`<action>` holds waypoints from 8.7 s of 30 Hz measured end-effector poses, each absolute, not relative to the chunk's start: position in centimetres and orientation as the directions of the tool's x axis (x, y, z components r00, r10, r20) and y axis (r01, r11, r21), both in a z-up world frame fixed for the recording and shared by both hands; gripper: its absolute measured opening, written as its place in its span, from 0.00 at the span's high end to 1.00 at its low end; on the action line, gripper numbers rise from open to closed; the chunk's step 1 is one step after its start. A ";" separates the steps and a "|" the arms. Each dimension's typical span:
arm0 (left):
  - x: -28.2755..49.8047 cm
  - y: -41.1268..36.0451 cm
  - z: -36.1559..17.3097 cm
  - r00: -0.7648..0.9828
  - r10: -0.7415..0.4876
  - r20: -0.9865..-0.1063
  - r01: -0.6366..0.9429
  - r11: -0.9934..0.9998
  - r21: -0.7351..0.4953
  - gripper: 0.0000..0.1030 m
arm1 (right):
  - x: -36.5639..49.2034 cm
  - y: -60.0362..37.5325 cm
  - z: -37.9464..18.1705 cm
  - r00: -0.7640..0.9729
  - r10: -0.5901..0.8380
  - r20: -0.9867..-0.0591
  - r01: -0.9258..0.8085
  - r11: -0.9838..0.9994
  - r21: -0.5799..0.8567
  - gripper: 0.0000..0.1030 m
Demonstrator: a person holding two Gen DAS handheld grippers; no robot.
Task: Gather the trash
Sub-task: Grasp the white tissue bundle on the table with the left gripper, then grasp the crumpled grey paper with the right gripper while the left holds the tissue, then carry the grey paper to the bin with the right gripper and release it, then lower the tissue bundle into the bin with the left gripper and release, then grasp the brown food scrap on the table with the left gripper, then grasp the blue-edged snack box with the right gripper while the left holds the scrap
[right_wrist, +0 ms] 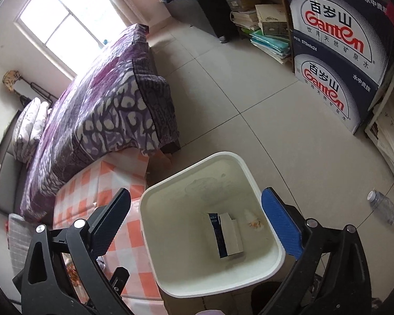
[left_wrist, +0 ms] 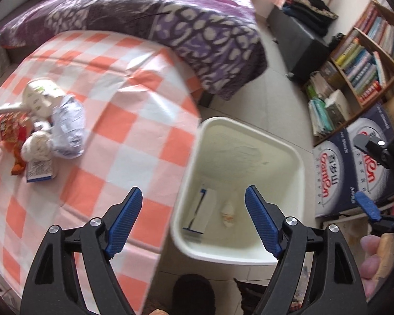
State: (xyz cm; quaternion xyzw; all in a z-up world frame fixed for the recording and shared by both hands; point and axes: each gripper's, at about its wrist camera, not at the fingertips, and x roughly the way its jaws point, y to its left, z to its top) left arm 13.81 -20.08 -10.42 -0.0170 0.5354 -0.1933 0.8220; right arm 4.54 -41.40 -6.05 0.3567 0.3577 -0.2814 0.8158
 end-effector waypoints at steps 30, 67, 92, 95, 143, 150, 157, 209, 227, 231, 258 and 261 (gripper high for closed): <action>23.9 -3.3 -15.7 0.411 -0.174 -0.895 0.013 0.983 -0.186 0.23 | 13.4 -29.2 -9.8 0.458 -0.106 -0.882 0.523 0.835 0.171 0.07; 17.4 13.9 -15.2 0.545 -0.170 -0.821 -0.132 0.950 -0.284 0.50 | 25.1 -13.3 -16.0 0.448 0.027 -0.894 0.237 0.960 0.148 0.13; 16.0 13.1 -11.6 0.601 -0.161 -0.783 -0.123 0.949 -0.290 0.49 | 19.7 -14.7 -9.1 0.588 0.078 -0.805 0.201 0.950 0.239 0.60; 15.7 12.5 -11.0 0.609 -0.157 -0.778 -0.113 0.953 -0.281 0.49 | 18.7 -15.1 -8.3 0.607 0.075 -0.791 0.203 0.948 0.246 0.60; 14.2 -6.6 -7.8 0.580 -0.232 -0.781 0.190 0.971 -0.148 0.49 | 10.5 -32.9 -7.4 0.587 -0.003 -0.810 0.524 0.764 0.376 0.59; 14.1 -9.9 -7.5 0.566 -0.256 -0.784 0.242 0.960 -0.139 0.49 | 9.6 -35.7 -8.2 0.573 0.017 -0.820 0.576 0.703 0.417 0.58; 13.4 -13.4 -7.1 0.552 -0.280 -0.786 0.297 0.946 -0.129 0.49 | 8.7 -37.8 -8.0 0.596 0.016 -0.803 0.603 0.651 0.461 0.37; 15.5 -14.4 -12.5 0.446 -0.183 -0.876 0.209 0.973 -0.096 0.24 | 10.5 -38.1 -7.4 0.567 -0.022 -0.823 0.625 0.663 0.412 0.11; 21.0 3.3 -16.6 0.391 -0.026 -0.920 -0.160 0.982 -0.096 0.24 | 15.6 -28.3 -9.0 0.486 0.024 -0.874 0.473 0.833 0.286 0.09; 21.4 5.1 -16.7 0.393 -0.032 -0.919 -0.176 0.978 -0.110 0.24 | 16.5 -26.5 -9.4 0.473 0.043 -0.880 0.443 0.852 0.280 0.09; 20.4 7.8 -18.9 0.410 -0.162 -0.898 -0.086 0.973 -0.215 0.76 | 21.1 -17.1 -13.9 0.339 0.070 -0.938 0.289 0.941 0.174 0.09; 19.0 9.3 -18.7 0.419 -0.159 -0.894 -0.097 0.971 -0.218 0.76 | 21.6 -15.0 -15.1 0.314 0.079 -0.946 0.245 0.956 0.161 0.09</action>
